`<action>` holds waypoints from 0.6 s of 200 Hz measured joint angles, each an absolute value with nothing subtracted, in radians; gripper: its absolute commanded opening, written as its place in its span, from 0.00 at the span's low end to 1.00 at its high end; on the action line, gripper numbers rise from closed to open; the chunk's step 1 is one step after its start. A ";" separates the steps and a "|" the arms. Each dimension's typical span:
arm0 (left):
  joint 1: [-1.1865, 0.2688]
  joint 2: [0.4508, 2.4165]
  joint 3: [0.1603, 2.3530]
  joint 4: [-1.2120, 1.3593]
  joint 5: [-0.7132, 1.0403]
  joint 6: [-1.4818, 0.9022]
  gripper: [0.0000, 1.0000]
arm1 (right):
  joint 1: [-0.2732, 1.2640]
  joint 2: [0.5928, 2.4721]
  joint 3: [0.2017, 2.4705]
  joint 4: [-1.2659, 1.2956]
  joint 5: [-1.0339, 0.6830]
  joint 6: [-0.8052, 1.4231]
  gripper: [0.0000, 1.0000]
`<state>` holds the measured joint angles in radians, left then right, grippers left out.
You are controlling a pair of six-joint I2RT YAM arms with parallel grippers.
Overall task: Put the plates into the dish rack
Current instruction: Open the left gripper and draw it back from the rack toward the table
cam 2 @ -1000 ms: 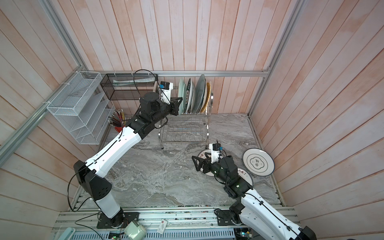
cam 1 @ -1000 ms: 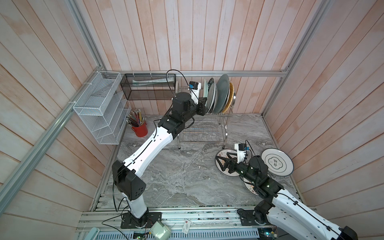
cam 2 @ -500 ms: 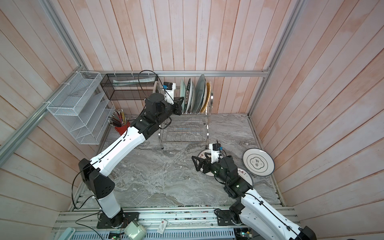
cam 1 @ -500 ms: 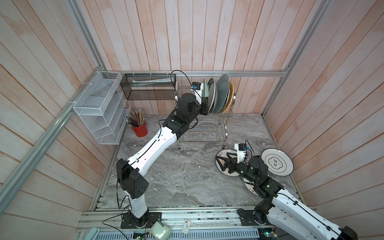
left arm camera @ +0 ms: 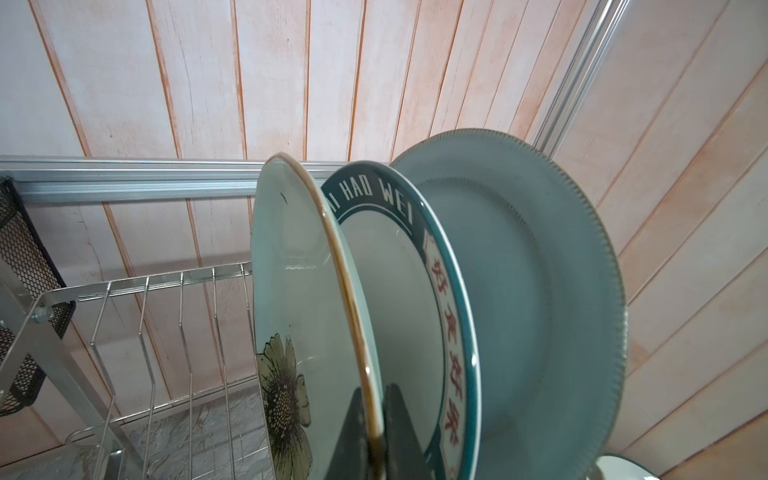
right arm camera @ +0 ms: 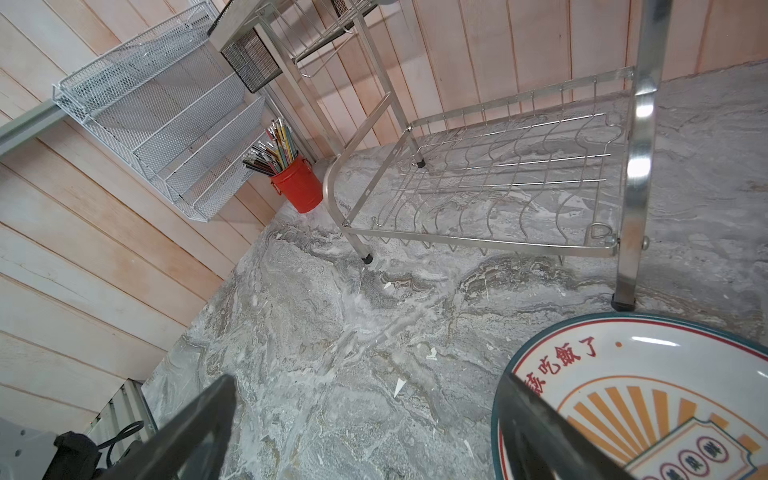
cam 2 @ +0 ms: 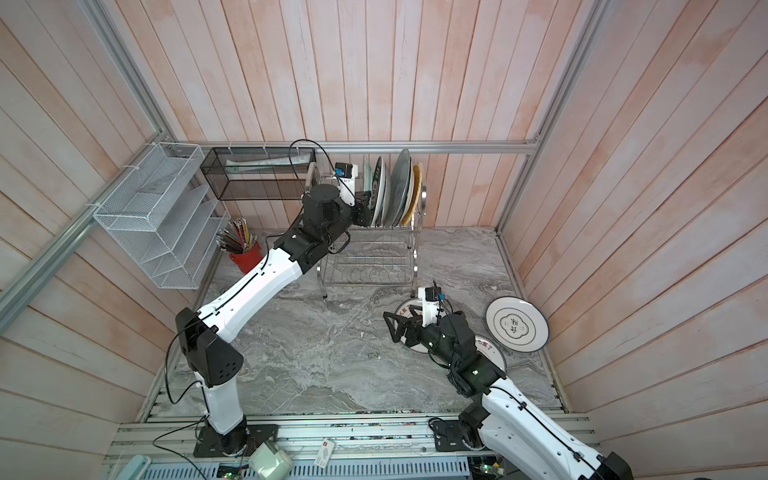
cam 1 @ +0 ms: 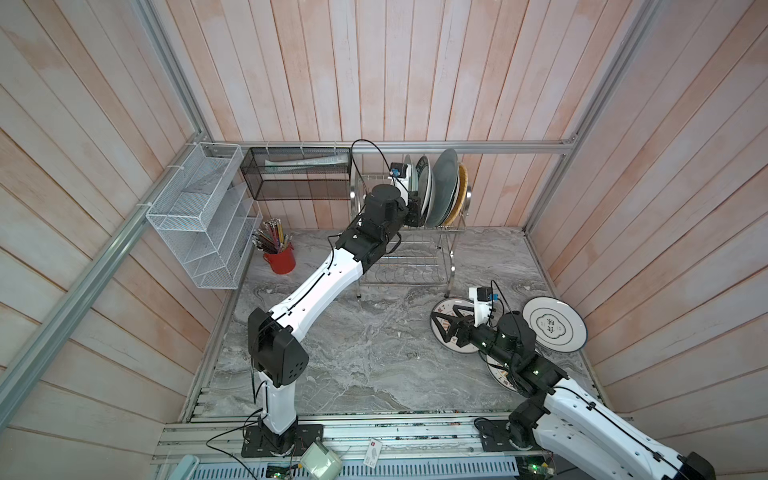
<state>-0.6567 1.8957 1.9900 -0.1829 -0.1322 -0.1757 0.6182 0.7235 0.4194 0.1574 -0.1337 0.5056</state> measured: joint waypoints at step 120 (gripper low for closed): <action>-0.661 1.922 2.048 -0.196 -0.139 -0.169 0.24 | 0.616 0.691 0.419 0.157 -0.133 0.509 0.98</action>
<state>-0.6605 1.9224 2.0480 -0.1959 -0.1390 -0.1688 0.6163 0.6907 0.4191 0.1566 -0.1333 0.5091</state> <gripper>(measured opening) 0.237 0.979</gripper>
